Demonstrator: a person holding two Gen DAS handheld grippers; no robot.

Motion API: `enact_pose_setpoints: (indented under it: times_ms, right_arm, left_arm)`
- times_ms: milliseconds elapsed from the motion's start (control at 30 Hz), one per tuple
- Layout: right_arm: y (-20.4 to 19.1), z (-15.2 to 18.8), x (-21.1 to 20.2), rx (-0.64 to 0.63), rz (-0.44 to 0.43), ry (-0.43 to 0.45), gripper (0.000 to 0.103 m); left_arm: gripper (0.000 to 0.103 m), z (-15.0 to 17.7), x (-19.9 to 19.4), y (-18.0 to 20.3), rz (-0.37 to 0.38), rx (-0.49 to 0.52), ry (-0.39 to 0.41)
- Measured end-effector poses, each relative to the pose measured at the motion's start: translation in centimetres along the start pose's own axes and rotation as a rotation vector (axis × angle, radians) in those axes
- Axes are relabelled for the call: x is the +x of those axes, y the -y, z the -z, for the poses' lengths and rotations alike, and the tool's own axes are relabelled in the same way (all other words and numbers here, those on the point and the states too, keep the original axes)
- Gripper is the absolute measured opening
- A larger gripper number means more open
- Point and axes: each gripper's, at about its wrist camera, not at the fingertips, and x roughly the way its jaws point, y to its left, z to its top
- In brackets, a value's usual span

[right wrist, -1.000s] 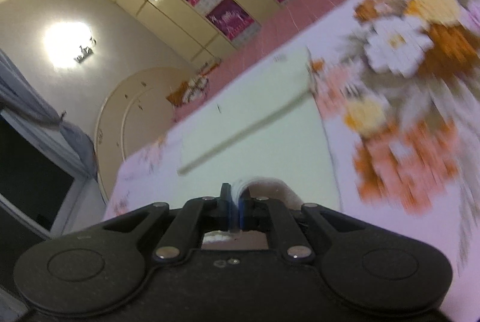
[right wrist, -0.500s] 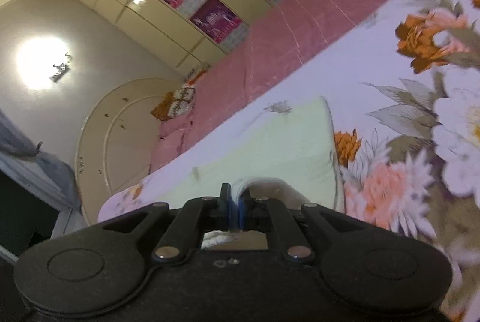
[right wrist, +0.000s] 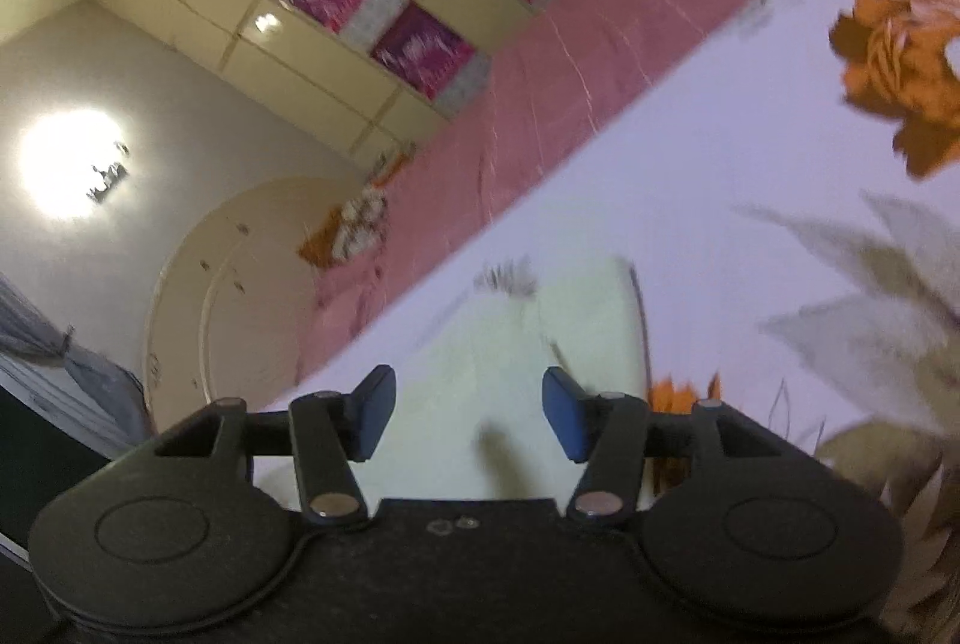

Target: Fold small clothes

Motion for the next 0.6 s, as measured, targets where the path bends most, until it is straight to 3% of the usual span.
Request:
enact_pose_setpoints:
  times_ms: [67, 167, 267, 333, 600]
  right_arm:
    - [-0.2, -0.1, -0.3, -0.05, 0.008, -0.002, 0.051]
    - [-1.2, -0.3, 0.6, -0.184, 0.062, -0.042, 0.041]
    - [-2.5, 0.2, 1.5, -0.288, 0.123, -0.08, 0.039]
    - [-3.2, 0.8, 2.2, -0.354, 0.175, -0.101, 0.037]
    - [-5.3, 2.3, 3.2, -0.518, 0.257, -0.146, 0.02]
  left_arm:
    - [0.053, -0.3, 0.5, 0.7, -0.013, 0.092, -0.04]
    - [0.052, -0.3, 1.9, 1.8, -0.06, 0.24, -0.113]
    - [0.048, -0.1, 3.1, 2.7, -0.085, 0.342, -0.165]
    - [0.035, 0.0, 3.8, 3.0, -0.085, 0.373, -0.209]
    - [0.027, -0.1, 4.2, 2.8, -0.072, 0.355, -0.21]
